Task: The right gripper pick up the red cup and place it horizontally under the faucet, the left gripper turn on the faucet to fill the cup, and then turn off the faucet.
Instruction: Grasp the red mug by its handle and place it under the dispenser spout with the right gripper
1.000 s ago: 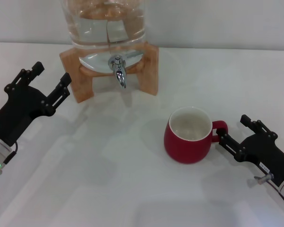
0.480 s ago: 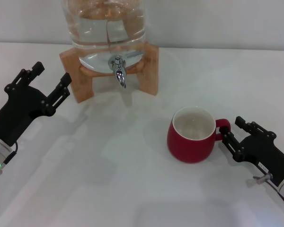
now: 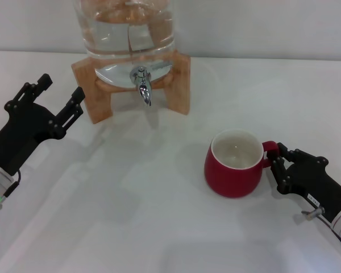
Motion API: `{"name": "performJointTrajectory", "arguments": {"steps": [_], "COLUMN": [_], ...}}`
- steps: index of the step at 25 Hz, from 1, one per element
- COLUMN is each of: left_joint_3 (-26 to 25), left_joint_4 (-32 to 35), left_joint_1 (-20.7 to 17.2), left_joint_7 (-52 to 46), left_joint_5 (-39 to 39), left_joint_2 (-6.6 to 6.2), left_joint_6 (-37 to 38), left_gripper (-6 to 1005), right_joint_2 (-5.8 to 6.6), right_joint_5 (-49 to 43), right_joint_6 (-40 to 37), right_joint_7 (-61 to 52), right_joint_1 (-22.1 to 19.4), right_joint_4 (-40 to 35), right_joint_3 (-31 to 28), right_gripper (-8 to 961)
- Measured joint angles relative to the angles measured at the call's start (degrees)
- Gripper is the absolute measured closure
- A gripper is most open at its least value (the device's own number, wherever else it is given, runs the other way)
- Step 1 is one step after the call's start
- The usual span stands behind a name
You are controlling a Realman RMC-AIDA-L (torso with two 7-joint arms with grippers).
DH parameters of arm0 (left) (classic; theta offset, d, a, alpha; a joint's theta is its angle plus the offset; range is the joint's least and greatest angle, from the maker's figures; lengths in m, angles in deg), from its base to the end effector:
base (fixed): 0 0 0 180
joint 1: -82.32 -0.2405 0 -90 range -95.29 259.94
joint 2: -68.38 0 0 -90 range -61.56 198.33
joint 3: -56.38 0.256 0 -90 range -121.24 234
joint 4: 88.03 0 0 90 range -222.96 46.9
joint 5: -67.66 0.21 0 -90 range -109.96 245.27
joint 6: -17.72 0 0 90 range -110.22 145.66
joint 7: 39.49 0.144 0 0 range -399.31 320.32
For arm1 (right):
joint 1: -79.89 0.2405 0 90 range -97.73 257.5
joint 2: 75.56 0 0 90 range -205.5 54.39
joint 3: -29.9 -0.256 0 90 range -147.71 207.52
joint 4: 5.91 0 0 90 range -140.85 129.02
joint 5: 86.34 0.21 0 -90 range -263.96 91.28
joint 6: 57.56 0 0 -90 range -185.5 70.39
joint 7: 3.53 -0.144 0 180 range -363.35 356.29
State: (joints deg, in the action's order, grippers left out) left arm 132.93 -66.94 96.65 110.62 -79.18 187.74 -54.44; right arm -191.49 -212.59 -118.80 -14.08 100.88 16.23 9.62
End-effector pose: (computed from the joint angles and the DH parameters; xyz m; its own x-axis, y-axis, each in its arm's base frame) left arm -0.3167 0.2982 -0.0043 0.6808 -0.0738 0.7287 0.6247 -0.4611 -0.6302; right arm 0.3003 0.2822 -0.0876 0.7046 -0.1465 -0.6943 -0.6591 -0.4975 -0.5640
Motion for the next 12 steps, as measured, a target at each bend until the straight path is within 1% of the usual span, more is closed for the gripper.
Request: {"name": "performJointTrajectory", "arguments": {"steps": [2, 12], "left_joint_3": [0.0, 0.0], "left_joint_4": [0.0, -0.1], "left_joint_1": [0.0, 0.3], "left_joint_7": [0.0, 0.0], "left_joint_5": [0.0, -0.1], "left_joint_2": [0.0, 0.0], "left_joint_6": [0.0, 0.0], "left_gripper": [243, 243], "right_joint_2": [0.0, 0.0], "right_joint_5": [-0.1, -0.2], "right_joint_6": [0.0, 0.1], "right_joint_7": [0.0, 0.2], "right_joint_1": [0.1, 0.5], "right_joint_4": [0.0, 0.0], "right_joint_3": [0.0, 0.2], "right_gripper": [806, 808]}}
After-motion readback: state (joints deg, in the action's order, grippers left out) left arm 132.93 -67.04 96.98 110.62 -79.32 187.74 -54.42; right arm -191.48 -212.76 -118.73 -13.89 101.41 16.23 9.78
